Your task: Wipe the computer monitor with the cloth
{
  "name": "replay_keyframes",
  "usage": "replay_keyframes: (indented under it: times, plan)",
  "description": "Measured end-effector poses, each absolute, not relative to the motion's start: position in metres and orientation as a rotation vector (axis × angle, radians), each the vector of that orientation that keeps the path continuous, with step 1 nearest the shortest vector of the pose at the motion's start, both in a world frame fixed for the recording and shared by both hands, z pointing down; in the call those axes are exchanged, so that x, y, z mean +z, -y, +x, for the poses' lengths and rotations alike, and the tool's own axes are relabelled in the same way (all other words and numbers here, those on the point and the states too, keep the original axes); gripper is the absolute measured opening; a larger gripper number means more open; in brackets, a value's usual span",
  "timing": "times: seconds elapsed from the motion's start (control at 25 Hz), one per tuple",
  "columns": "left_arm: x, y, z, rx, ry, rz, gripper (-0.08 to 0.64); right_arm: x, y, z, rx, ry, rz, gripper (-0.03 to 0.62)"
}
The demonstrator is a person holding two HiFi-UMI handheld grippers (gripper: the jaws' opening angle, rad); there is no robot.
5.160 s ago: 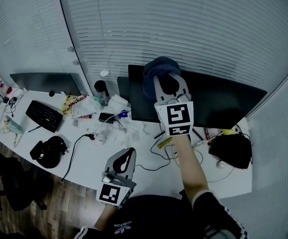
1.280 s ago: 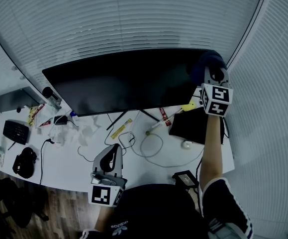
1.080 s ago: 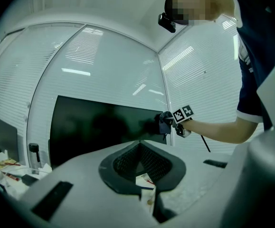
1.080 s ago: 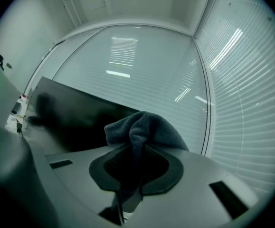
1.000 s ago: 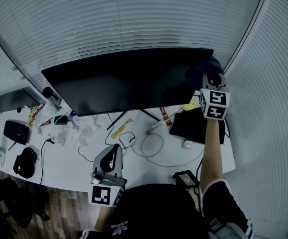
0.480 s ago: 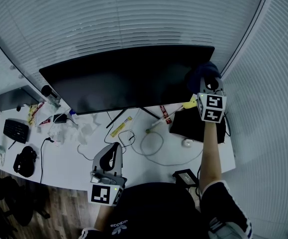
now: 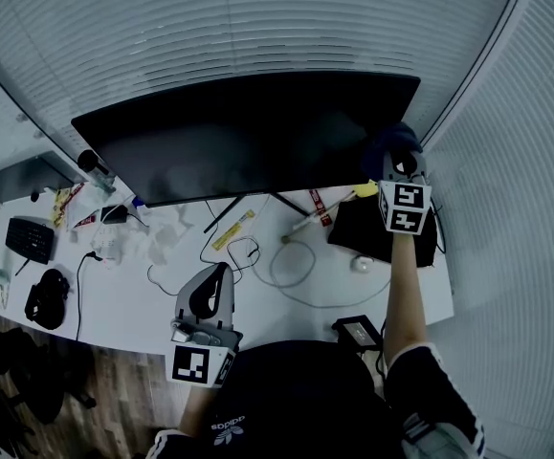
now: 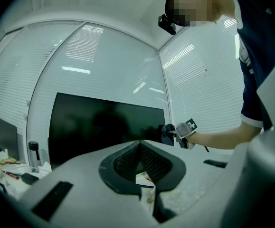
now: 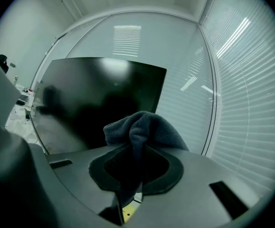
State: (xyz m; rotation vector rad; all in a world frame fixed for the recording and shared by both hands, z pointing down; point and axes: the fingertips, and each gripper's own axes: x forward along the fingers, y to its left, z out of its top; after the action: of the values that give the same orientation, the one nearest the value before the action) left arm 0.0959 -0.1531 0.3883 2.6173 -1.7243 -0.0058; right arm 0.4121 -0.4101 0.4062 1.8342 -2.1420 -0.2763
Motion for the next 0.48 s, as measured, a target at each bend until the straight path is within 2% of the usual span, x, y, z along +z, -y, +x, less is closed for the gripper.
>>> replay_keyframes:
  times: [0.48]
  plan:
    - [0.389,0.155,0.097,-0.004,1.722,2.614,0.005,0.479,0.409,0.417,-0.162,2.08,1.774,0.046]
